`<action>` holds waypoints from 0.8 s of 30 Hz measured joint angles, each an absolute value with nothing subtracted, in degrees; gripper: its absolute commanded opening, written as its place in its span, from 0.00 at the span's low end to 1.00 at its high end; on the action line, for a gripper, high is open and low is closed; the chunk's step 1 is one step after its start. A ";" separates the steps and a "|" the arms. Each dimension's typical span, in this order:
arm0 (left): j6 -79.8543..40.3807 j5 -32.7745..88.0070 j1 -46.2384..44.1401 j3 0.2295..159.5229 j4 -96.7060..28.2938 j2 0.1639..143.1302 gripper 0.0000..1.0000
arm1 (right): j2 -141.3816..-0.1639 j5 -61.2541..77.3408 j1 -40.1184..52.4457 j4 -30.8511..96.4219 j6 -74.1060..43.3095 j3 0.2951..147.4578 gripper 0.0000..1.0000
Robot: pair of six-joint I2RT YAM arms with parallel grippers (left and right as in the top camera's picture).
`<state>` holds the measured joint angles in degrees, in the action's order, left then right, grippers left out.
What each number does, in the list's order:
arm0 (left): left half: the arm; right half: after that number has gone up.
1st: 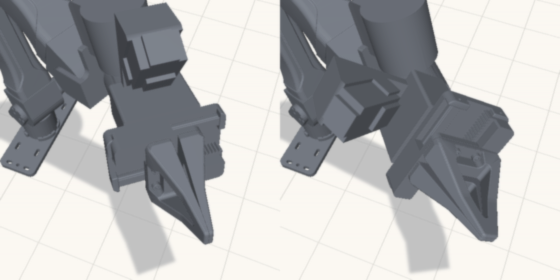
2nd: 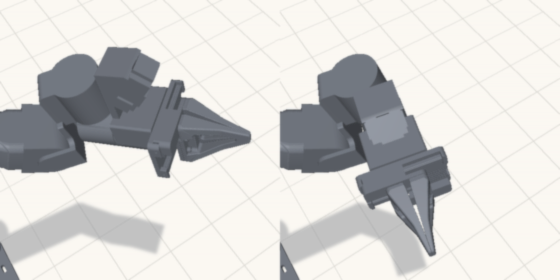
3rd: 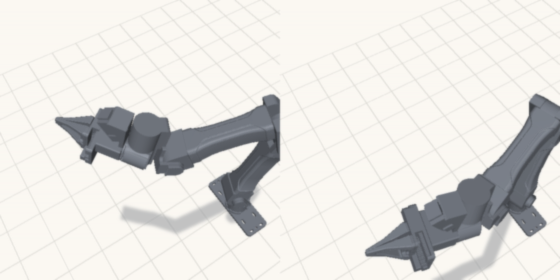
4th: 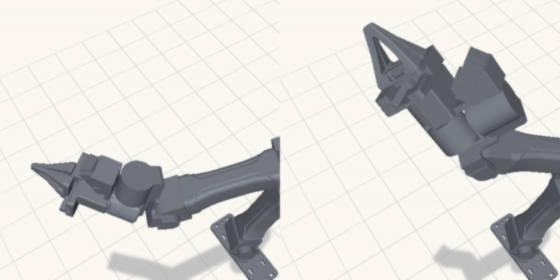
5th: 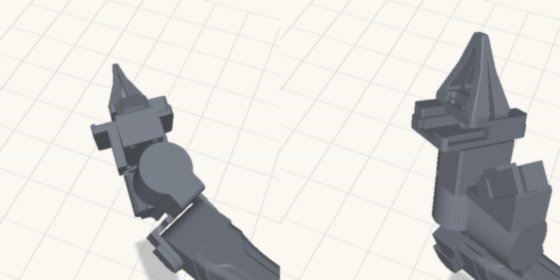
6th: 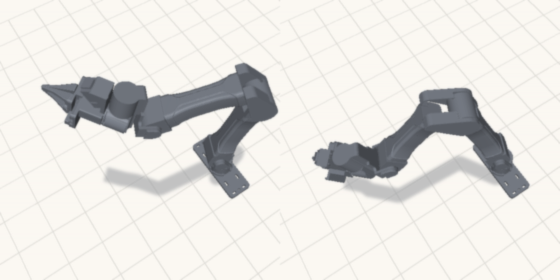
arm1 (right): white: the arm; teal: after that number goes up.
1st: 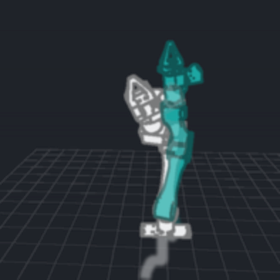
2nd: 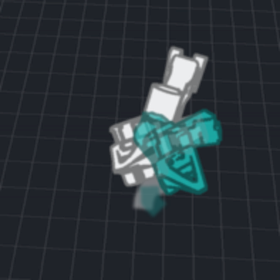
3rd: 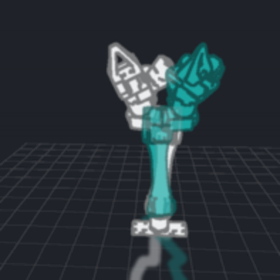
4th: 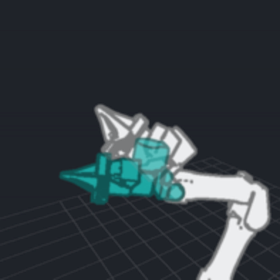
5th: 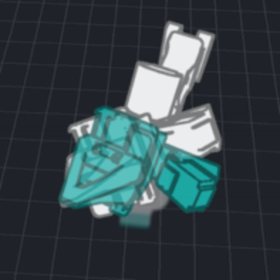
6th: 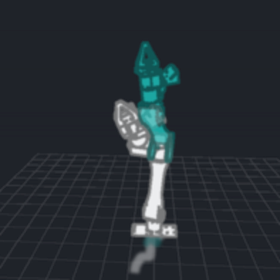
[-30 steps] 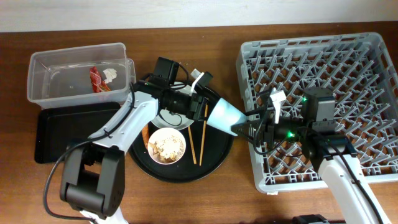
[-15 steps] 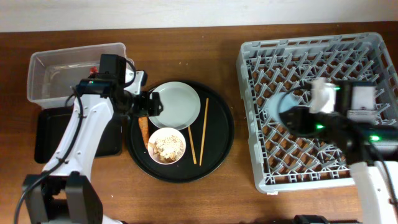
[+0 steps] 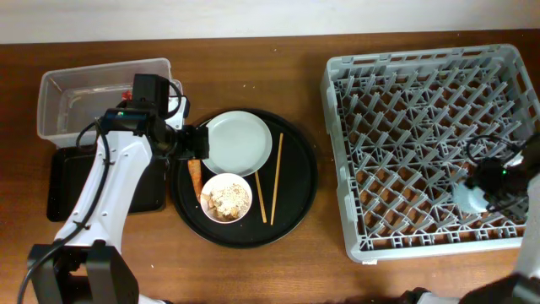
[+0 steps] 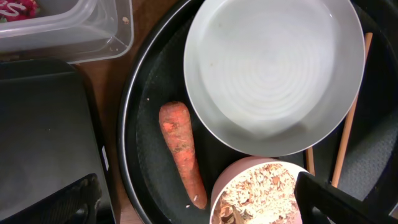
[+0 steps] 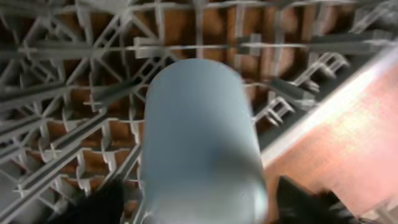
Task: Sort waste into correct bins and load items into the dishwasher rack
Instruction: 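Place the blue cup upside down in the dish rack with the right gripper, then grasp the rim of the pink bowl with the left gripper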
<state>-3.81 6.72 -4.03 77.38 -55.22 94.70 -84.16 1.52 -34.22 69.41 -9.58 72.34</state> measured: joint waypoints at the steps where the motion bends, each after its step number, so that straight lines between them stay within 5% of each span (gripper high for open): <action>1: -3.81 6.68 -4.03 77.38 -55.40 94.70 0.99 | -86.28 3.40 -34.22 68.97 -9.54 72.34 0.84; 9: -3.81 9.06 -4.03 77.38 -56.21 94.70 0.99 | -76.99 18.72 -32.53 67.99 -5.08 73.95 0.83; 15: -3.84 13.82 -4.95 77.38 -58.26 94.70 0.99 | -72.95 22.13 -10.17 67.66 1.50 74.48 0.83; 21: -6.22 13.21 -14.26 77.38 -58.08 94.70 0.98 | -75.81 17.34 -1.87 68.58 2.15 74.48 0.83; 24: -11.75 9.65 -21.28 77.36 -58.00 94.72 0.89 | -75.83 16.73 -1.87 68.55 2.17 74.48 0.84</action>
